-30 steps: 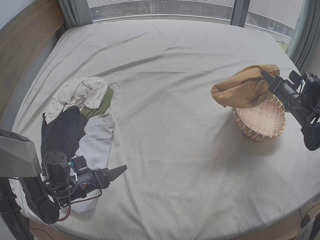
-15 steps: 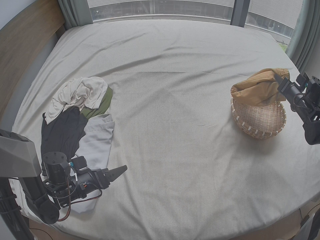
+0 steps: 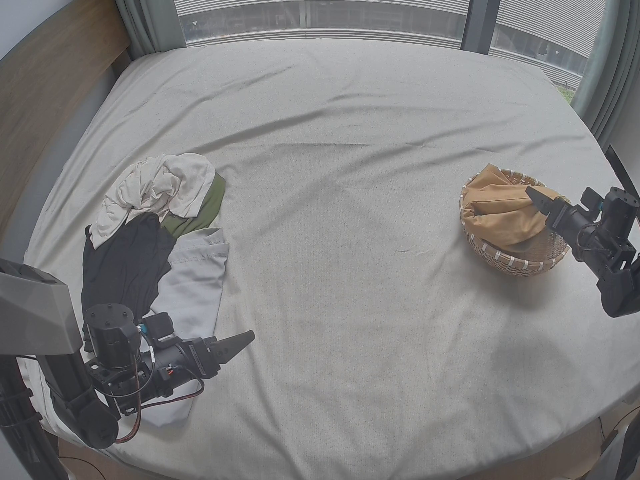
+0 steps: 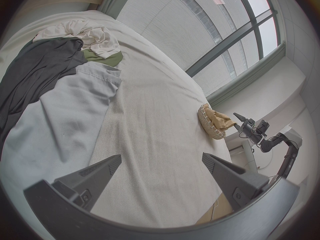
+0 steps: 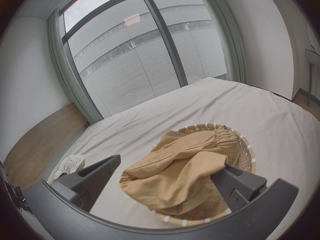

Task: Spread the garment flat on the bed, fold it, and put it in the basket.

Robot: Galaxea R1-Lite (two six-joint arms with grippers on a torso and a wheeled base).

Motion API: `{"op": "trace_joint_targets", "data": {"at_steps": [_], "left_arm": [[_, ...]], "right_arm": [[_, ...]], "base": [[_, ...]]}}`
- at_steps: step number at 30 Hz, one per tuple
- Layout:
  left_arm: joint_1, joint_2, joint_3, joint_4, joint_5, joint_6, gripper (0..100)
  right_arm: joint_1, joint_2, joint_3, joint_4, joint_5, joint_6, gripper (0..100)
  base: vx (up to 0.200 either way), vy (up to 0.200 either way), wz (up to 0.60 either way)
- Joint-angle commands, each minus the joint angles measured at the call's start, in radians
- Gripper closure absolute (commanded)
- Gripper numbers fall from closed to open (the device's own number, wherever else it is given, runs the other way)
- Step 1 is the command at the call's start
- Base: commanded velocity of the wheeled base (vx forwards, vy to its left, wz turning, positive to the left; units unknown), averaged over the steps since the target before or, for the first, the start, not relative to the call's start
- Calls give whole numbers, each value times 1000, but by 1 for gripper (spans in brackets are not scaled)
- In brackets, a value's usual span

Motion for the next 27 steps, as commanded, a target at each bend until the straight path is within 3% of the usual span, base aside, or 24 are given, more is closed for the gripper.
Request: {"op": "trace_joint_targets", "data": {"at_steps": [1, 6, 11, 15, 20, 26, 27], "left_arm": [[-8, -36, 1, 0, 0, -2, 0], [-25, -70, 2, 0, -2, -2, 0], [-28, -75, 10, 0, -2, -1, 0], [-28, -176, 37, 0, -13, -1, 0], [-26, -403, 128, 1, -109, 2, 0], [-23, -629, 169, 35, -112, -1, 0], [-17, -705, 169, 63, -111, -1, 0]], "right_arm": [[33, -169, 73, 93, 1, -11, 0], [55, -290, 90, 223, 0, -11, 0], [135, -382, 138, 323, 1, -20, 0], [291, -445, 222, 321, 0, -25, 0], [429, -581, 343, 318, -8, -29, 0], [421, -753, 489, 328, -16, -43, 0], [394, -827, 585, 324, -23, -43, 0]], "base": [[0, 0, 0], [0, 0, 0], [0, 0, 0], [0, 0, 0], [0, 0, 0], [0, 0, 0], [0, 0, 0]]}}
